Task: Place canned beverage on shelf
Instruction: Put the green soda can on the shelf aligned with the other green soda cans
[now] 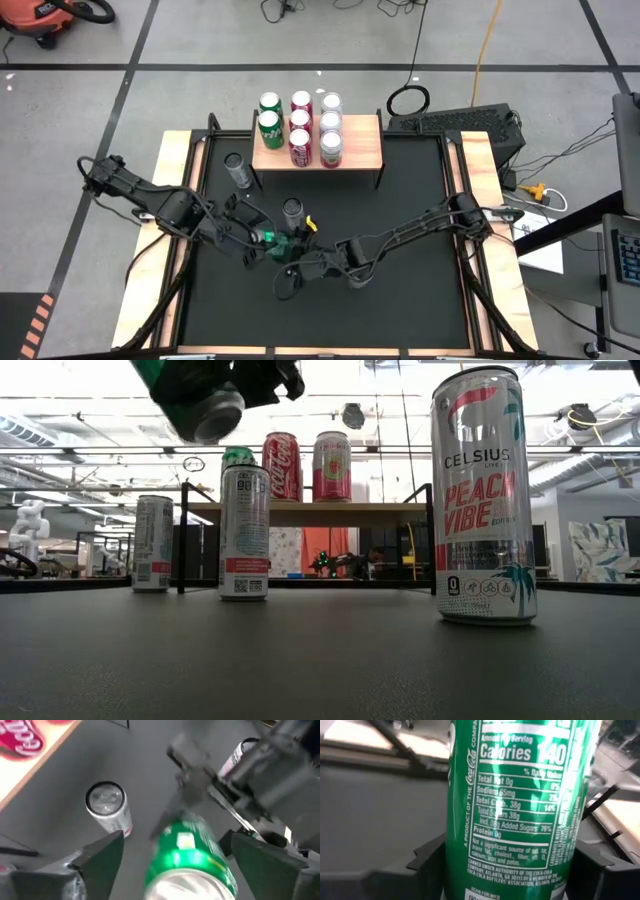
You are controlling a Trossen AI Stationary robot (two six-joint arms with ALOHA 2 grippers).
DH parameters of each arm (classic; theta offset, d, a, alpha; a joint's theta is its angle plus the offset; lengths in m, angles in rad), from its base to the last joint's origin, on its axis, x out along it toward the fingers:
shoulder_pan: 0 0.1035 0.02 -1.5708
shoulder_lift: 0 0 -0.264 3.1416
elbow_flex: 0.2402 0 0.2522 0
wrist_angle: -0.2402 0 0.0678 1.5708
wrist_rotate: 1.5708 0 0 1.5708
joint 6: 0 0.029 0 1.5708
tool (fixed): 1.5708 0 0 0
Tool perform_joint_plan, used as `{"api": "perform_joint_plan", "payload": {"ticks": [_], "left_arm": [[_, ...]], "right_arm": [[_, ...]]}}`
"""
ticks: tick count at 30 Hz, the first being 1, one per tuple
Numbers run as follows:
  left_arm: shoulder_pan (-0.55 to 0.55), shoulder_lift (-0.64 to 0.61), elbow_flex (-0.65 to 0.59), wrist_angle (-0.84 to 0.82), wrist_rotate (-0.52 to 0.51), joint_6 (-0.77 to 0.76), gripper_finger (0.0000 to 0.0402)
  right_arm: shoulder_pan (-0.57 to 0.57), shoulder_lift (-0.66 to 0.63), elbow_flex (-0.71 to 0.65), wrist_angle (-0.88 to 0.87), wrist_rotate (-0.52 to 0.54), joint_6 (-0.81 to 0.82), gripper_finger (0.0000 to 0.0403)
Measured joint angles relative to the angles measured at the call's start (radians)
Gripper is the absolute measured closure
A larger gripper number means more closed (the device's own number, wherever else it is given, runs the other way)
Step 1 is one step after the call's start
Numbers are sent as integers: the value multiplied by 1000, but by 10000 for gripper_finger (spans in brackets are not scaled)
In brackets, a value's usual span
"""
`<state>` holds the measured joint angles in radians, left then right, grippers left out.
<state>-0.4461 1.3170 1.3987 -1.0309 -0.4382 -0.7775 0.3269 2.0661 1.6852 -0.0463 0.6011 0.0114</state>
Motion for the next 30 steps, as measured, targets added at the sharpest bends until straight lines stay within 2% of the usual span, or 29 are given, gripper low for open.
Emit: {"api": "perform_joint_plan", "payload": {"ticks": [6, 9, 12, 14, 21, 27, 30], "left_arm": [[-12, -18, 6, 86, -12, 114, 17], [-45, -51, 22, 85, -117, 169, 16], [-100, -97, 26, 82, -232, 259, 16], [-136, -125, 20, 79, -278, 289, 16], [-185, -145, 18, 39, -404, 305, 16], [-146, -106, 17, 12, -480, 322, 16], [-120, -86, 17, 19, -491, 289, 16]], "right_arm": [[1, -2, -1, -17, 10, 1, 128], [4, -8, -1, -66, 8, 2, 129], [10, -25, -1, -135, -38, 5, 128], [19, -51, -1, -186, -39, 8, 128], [48, -118, 1, -282, -30, -14, 128], [57, -158, 1, -419, -87, 15, 128], [54, -159, -12, -414, -96, 46, 128]]}}
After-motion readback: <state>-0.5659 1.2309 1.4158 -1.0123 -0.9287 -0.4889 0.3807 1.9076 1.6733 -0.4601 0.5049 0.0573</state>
